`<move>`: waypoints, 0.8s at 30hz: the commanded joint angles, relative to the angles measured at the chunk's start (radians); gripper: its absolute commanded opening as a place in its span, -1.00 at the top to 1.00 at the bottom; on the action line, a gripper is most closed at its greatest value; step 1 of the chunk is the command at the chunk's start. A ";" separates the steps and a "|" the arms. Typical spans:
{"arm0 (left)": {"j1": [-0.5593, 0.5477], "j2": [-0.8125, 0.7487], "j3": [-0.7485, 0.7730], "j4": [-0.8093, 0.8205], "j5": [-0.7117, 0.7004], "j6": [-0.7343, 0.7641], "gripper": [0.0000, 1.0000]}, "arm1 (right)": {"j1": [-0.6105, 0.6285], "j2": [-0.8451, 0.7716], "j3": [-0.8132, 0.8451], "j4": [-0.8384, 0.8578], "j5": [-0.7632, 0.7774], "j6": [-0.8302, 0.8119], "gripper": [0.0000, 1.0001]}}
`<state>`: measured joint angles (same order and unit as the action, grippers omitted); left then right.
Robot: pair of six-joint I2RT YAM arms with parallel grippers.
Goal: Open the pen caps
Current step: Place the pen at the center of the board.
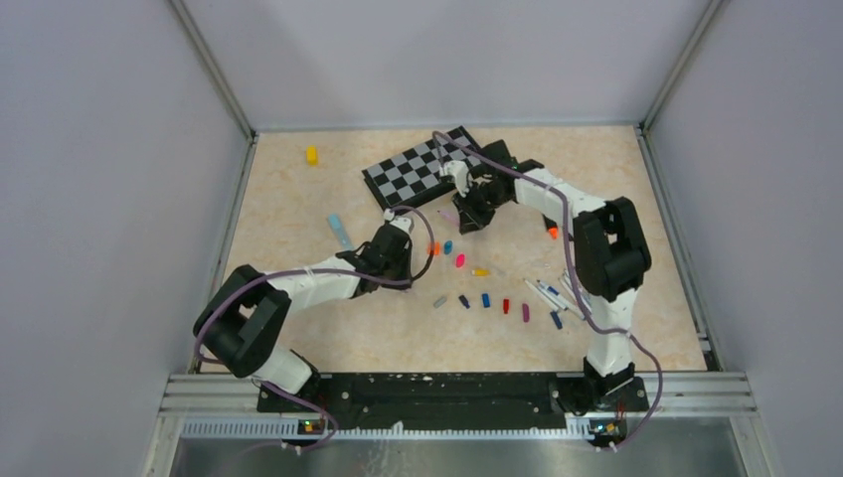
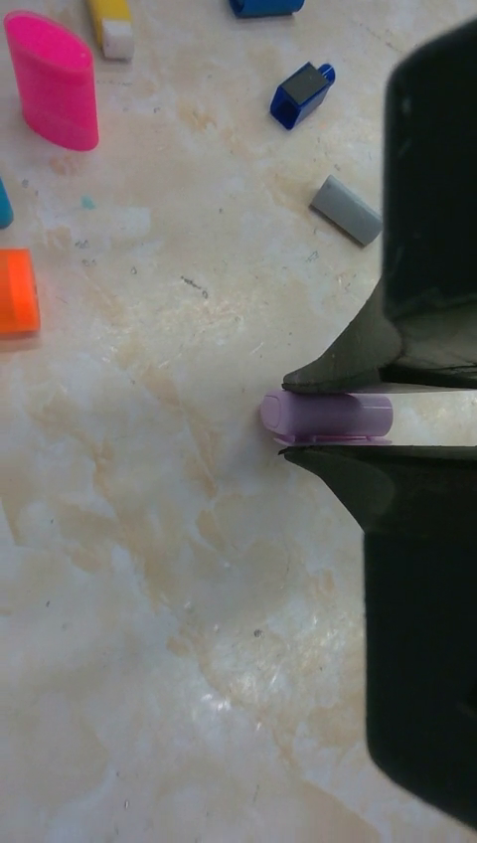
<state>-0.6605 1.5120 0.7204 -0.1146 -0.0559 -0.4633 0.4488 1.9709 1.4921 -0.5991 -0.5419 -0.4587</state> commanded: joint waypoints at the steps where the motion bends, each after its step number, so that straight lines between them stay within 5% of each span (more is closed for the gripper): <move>1: 0.034 -0.021 -0.001 -0.103 -0.133 0.016 0.80 | 0.044 0.081 0.156 -0.090 0.082 -0.118 0.68; 14: 0.167 -0.060 -0.007 -0.081 -0.063 0.072 0.71 | 0.101 0.320 0.444 -0.152 0.168 -0.135 0.62; 24: 0.182 -0.068 -0.025 -0.069 0.006 0.065 0.08 | 0.105 0.358 0.514 -0.176 0.208 -0.105 0.29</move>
<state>-0.4858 1.4700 0.7097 -0.1928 -0.0921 -0.3992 0.5415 2.3356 1.9533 -0.7555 -0.3538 -0.5758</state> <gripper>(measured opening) 0.419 0.334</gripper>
